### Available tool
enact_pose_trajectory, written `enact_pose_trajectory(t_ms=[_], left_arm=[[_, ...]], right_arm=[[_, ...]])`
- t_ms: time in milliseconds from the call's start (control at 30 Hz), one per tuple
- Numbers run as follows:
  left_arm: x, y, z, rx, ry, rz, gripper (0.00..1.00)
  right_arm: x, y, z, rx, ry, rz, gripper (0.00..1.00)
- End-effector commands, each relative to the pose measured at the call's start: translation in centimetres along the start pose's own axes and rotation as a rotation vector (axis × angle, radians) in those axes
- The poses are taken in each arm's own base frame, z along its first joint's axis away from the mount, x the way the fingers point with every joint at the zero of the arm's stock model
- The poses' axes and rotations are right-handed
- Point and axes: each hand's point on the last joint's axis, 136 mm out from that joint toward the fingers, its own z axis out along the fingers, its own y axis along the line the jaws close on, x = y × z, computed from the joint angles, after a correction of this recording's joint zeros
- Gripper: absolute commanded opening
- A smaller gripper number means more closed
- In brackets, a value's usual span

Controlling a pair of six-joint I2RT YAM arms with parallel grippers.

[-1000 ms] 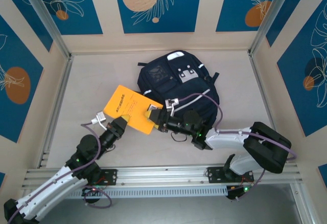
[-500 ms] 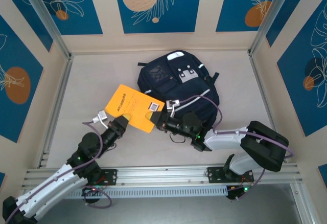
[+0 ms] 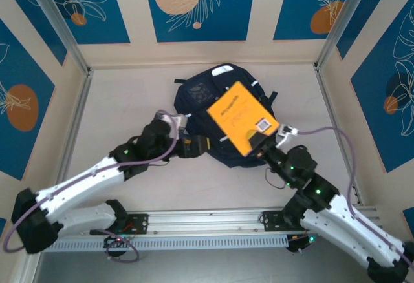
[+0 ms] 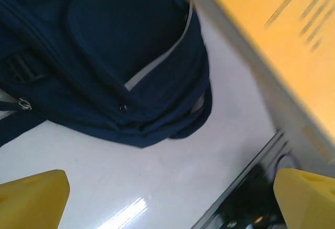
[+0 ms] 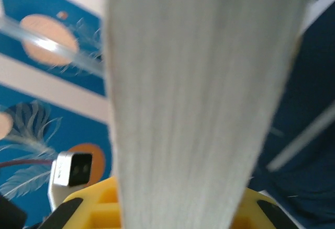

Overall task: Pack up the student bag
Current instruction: Open the student bag at the top-center of the table.

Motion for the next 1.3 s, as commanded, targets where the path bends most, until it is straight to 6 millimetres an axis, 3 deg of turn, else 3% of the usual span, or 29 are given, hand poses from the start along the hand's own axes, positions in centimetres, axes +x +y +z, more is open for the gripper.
enact_pose_trajectory(t_ms=[0,167,333,500,633,833,967,1067,1133,1267], left_arm=[[1.0,-0.3,1.4,-0.068,0.154,0.251,1.00],[-2.3,-1.9,5.3,-0.161,0.244,0.421,1.00],[-4.9,-4.6,10.8,-0.171,0.288,0.518,1.00],[-6.4,-4.3,15.9,-0.243,0.357,0.618,1.00],[-6.0,-3.7,19.2,-0.240,0.402,0.667,0.99],[-3.3,-2.0,23.3,-0.212,0.480,0.632,0.81],[-2.3,-1.8,24.6,-0.188,0.496,0.600,0.51],[-2.6,-2.1,24.5,-0.180,0.486,0.600,0.17],[-3.5,-2.3,24.0,-0.192,0.469,0.603,0.00],[-6.8,-3.7,21.4,-0.181,0.395,0.571,0.00]], right_arm=[[-2.4,-4.6,-3.3,0.259,-0.074,-0.154,0.00],[-5.8,-7.5,-7.4,0.511,-0.178,-0.240,0.00],[-7.9,-8.2,-9.8,0.611,-0.266,-0.273,0.00],[-9.2,-7.8,-11.3,0.608,-0.318,-0.311,0.00],[-9.9,-7.8,-12.7,0.590,-0.359,-0.332,0.01],[-9.5,-7.6,-12.8,0.538,-0.356,-0.350,0.04],[-8.9,-7.5,-11.9,0.507,-0.328,-0.349,0.04],[-8.5,-7.2,-11.3,0.482,-0.312,-0.358,0.04],[-8.5,-6.9,-11.1,0.465,-0.310,-0.361,0.04],[-8.1,-5.9,-10.5,0.414,-0.282,-0.383,0.04]])
